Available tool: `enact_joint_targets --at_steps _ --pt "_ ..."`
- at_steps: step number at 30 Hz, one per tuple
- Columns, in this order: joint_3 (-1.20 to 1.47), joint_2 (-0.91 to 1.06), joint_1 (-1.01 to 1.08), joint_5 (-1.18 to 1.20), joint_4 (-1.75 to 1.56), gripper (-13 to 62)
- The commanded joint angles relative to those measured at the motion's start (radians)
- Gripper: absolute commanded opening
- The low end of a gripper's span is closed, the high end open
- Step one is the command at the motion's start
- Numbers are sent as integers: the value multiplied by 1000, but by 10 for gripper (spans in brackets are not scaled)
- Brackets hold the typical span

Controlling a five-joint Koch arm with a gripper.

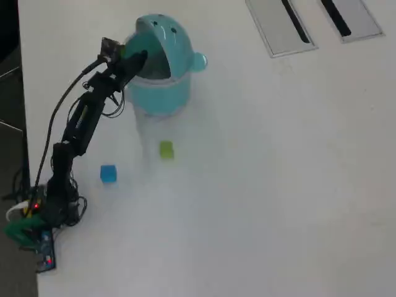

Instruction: Grasp RGB lego blocks and put them in the bin one by one.

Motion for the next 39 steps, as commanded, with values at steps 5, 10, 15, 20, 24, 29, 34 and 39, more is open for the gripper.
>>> enact_joint_targets --at_steps 5,10,15,20,24,29,34,39 --pt "-104 146 54 2 173 329" --pt "-101 207 123 -2 353 329" --pt "-83 261 156 -20 477 330" --pt "238 457 160 0 514 332" --pt "626 669 156 63 400 332" --pt "854 742 218 55 222 333" --pt "1020 775 238 51 112 331" --pt "1161 775 268 51 -25 330"
